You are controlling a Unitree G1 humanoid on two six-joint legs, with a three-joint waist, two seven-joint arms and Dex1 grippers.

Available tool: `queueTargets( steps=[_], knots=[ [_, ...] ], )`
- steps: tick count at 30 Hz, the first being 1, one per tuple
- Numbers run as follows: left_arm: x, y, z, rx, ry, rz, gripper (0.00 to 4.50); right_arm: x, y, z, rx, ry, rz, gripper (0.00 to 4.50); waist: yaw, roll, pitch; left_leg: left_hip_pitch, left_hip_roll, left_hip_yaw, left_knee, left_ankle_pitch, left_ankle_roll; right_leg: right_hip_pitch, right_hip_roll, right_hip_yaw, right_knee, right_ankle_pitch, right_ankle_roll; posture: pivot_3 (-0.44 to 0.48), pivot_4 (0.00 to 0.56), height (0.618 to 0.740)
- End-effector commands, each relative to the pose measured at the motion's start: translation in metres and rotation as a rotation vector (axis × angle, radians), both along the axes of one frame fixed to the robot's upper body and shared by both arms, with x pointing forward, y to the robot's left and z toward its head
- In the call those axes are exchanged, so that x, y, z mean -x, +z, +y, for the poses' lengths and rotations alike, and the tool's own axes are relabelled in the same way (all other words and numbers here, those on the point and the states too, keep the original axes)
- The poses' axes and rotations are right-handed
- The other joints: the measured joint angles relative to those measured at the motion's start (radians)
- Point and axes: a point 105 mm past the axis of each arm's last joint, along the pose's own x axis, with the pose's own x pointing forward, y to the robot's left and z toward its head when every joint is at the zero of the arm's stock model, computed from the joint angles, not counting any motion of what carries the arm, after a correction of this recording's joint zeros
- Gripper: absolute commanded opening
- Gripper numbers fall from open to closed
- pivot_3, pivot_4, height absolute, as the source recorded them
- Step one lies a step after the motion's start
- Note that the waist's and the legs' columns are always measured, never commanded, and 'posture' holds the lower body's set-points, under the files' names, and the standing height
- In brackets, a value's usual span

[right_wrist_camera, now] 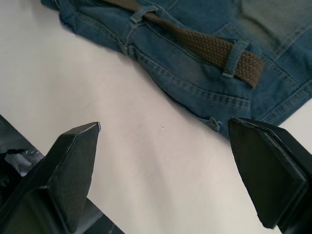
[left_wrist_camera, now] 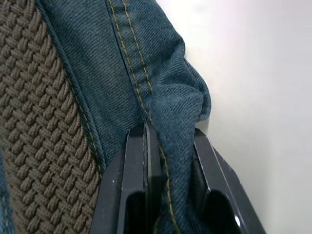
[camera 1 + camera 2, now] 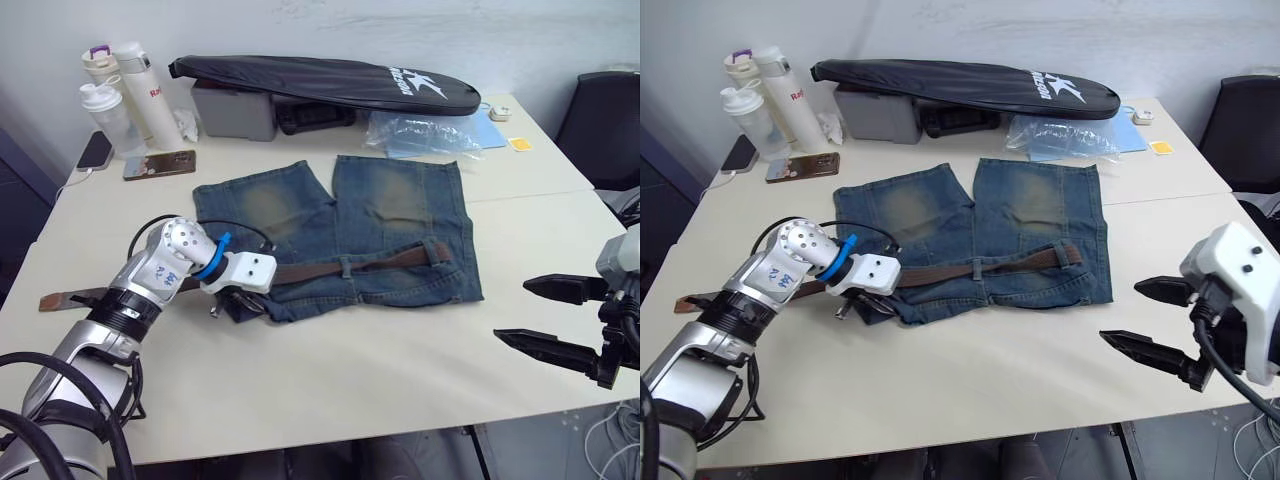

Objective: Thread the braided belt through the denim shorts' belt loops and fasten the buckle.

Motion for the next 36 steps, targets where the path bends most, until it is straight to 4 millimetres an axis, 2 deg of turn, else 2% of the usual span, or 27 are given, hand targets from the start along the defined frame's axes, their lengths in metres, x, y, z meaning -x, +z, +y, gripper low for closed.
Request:
queueTargets(
  steps=[1, 3, 5, 6, 7, 8, 10, 13, 17, 20, 23, 26, 28, 33, 36],
  knots=[
    [0.019, -0.003, 0.007, 0.011, -0.006, 0.053, 0.34, -0.012, 0.003, 0.002, 0.005, 0.018, -0.038, 4.5, 0.001, 0.002, -0.001, 0.0, 0.0, 0.0, 0.0, 0.0, 0.0, 0.0, 0.0, 0.0, 0.001, 0.0, -0.001, 0.0, 0.15, 0.74],
    [0.019, 0.002, 0.008, 0.052, 0.028, 0.051, 0.34, -0.018, 0.002, 0.005, 0.006, 0.036, -0.044, 4.5, 0.007, 0.004, -0.002, 0.002, 0.0, 0.0, 0.002, -0.001, 0.0, -0.001, -0.001, -0.001, 0.0, 0.0, -0.001, 0.0, 0.15, 0.74],
    [0.017, 0.01, 0.014, 0.079, 0.086, 0.064, 1.35, -0.022, 0.003, 0.008, 0.003, 0.057, -0.048, 4.5, 0.01, 0.004, -0.002, 0.001, 0.0, 0.0, 0.003, -0.001, 0.0, -0.002, -0.002, 0.0, -0.001, 0.0, -0.001, 0.0, 0.15, 0.74],
    [0.017, 0.013, 0.02, 0.078, 0.111, 0.076, 1.6, -0.023, 0.003, 0.01, -0.001, 0.066, -0.046, 4.5, 0.011, 0.004, -0.002, 0.002, 0.0, 0.0, 0.003, -0.001, 0.0, -0.002, -0.002, -0.001, -0.001, 0.0, -0.001, 0.0, 0.15, 0.74],
    [0.018, 0.017, 0.025, 0.074, 0.124, 0.082, 2.23, -0.025, 0.003, 0.011, -0.001, 0.074, -0.045, 4.5, 0.01, 0.003, -0.002, 0.001, 0.0, -0.001, 0.003, -0.001, 0.0, -0.002, -0.002, -0.001, -0.002, 0.0, -0.001, 0.0, 0.15, 0.74],
    [0.019, 0.02, 0.029, 0.072, 0.131, 0.085, 2.66, -0.026, 0.002, 0.012, -0.001, 0.08, -0.043, 4.5, 0.01, 0.003, -0.002, 0.001, 0.0, -0.001, 0.003, -0.001, 0.0, -0.002, -0.002, -0.001, -0.002, 0.0, -0.001, 0.0, 0.15, 0.74],
    [0.024, 0.032, 0.041, 0.088, 0.133, 0.103, 3.27, -0.029, 0.002, 0.014, 0.005, 0.097, -0.039, 4.5, 0.01, 0.003, -0.002, 0.001, 0.0, -0.001, 0.002, -0.001, 0.0, -0.002, -0.002, -0.001, 0.0, 0.0, -0.002, 0.0, 0.15, 0.74],
    [0.032, 0.052, 0.051, 0.151, 0.167, 0.141, 4.46, -0.037, 0.002, 0.015, 0.023, 0.112, -0.063, 4.5, 0.008, 0.004, -0.002, 0.0, 0.0, -0.002, 0.002, -0.001, 0.0, -0.003, -0.004, -0.003, 0.0, 0.001, -0.003, 0.0, 0.15, 0.74],
    [0.031, 0.081, 0.049, 0.346, 0.276, 0.179, 4.46, -0.055, 0.002, 0.016, 0.024, 0.109, -0.128, 4.5, 0.008, 0.005, -0.002, 0.001, 0.0, -0.002, 0.002, -0.001, 0.0, -0.003, -0.006, -0.006, 0.0, 0.0, -0.005, 0.0, 0.15, 0.74],
    [0.008, 0.094, 0.052, 0.452, 0.467, 0.107, 4.46, -0.071, -0.009, 0.009, 0.081, 0.104, -0.084, 4.5, 0.01, 0.004, -0.002, 0.0, -0.001, -0.004, 0.002, -0.001, 0.0, -0.003, -0.007, -0.008, -0.001, -0.001, -0.007, 0.0, 0.15, 0.74],
    [-0.001, 0.085, 0.06, 0.44, 0.638, 0.134, 4.46, -0.094, -0.014, 0.006, 0.078, 0.084, -0.051, 4.5, 0.007, 0.005, -0.002, 0.0, -0.003, -0.005, 0.003, -0.001, 0.0, -0.004, -0.009, -0.008, 0.001, -0.001, -0.007, 0.0, 0.15, 0.74],
    [-0.004, 0.072, 0.056, 0.457, 0.734, 0.188, 4.46, -0.14, -0.02, 0.008, 0.002, -0.007, -0.056, 4.5, -0.009, 0.005, -0.002, 0.002, -0.005, -0.003, 0.003, -0.001, 0.0, -0.005, -0.011, -0.008, 0.004, -0.001, -0.007, 0.0, 0.15, 0.74],
    [-0.005, 0.065, 0.052, 0.463, 0.778, 0.217, 4.46, -0.16, -0.028, 0.008, -0.012, -0.054, -0.033, 4.5, -0.014, 0.004, -0.002, 0.001, -0.006, -0.004, 0.003, 0.0, 0.001, -0.007, -0.011, -0.009, 0.009, -0.001, -0.006, 0.0, 0.15, 0.74],
    [-0.012, 0.049, 0.038, 0.502, 0.882, 0.269, 4.46, -0.185, -0.056, 0.002, -0.109, -0.133, 0.102, 4.5, 0.005, 0.004, -0.002, -0.005, -0.009, -0.004, 0.006, 0.002, -0.002, -0.017, -0.013, -0.01, 0.019, -0.001, -0.007, 0.0, 0.15, 0.74],
    [-0.011, 0.032, 0.039, 0.461, 0.923, 0.274, 4.46, -0.19, -0.072, 0.004, -0.167, -0.132, 0.163, 4.5, 0.008, 0.004, -0.002, -0.004, -0.011, -0.003, 0.008, 0.003, -0.003, -0.016, -0.015, -0.011, 0.019, -0.001, -0.007, 0.0, 0.15, 0.74]
  ],
)
